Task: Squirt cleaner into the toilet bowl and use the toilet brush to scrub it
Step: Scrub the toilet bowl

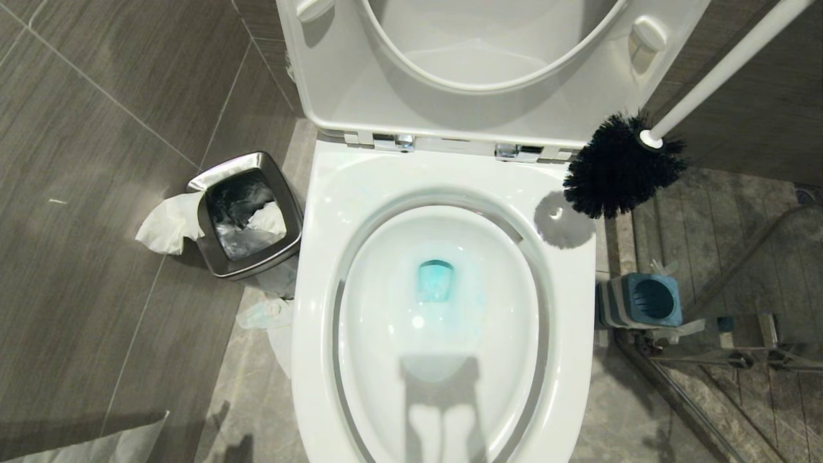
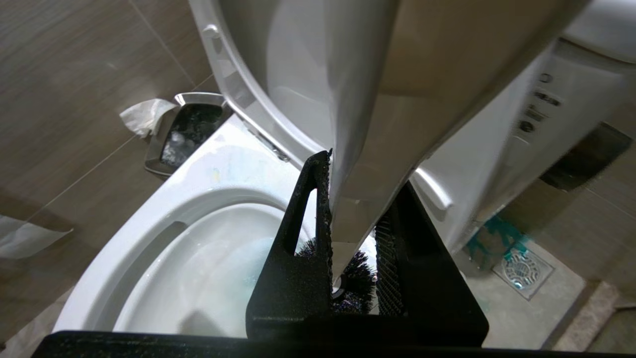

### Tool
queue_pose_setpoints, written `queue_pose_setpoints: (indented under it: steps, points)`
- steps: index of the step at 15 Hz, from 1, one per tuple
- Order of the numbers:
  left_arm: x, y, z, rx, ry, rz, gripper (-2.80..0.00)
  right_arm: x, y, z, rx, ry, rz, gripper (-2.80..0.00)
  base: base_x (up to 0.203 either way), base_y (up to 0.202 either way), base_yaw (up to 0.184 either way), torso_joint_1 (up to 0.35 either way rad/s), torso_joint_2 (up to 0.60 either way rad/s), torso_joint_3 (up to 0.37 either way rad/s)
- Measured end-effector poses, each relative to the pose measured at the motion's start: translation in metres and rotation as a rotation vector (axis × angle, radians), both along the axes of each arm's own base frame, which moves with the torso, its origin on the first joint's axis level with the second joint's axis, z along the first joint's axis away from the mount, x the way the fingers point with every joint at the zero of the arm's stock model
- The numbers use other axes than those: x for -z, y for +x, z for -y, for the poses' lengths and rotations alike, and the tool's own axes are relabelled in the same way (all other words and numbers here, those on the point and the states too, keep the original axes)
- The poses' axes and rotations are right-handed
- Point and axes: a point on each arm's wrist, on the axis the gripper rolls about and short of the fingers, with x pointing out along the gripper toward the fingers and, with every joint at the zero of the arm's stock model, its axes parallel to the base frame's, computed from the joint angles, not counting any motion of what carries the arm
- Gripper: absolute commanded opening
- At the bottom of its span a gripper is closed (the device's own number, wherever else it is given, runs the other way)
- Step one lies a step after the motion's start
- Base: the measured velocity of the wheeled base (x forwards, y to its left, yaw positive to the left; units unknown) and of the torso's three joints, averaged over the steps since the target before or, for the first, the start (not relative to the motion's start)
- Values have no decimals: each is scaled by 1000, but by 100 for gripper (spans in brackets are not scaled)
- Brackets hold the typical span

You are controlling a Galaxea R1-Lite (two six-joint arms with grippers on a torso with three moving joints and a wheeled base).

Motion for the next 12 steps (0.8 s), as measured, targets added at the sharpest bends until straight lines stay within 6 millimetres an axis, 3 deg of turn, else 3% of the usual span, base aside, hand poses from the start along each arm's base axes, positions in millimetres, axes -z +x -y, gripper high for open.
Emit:
queue_pose_setpoints:
  steps: [12]
  points:
    - [0, 0, 0, 0, -1, 0, -280, -10, -1, -81, -104, -35, -3, -280, 0, 0, 0, 0, 0, 0]
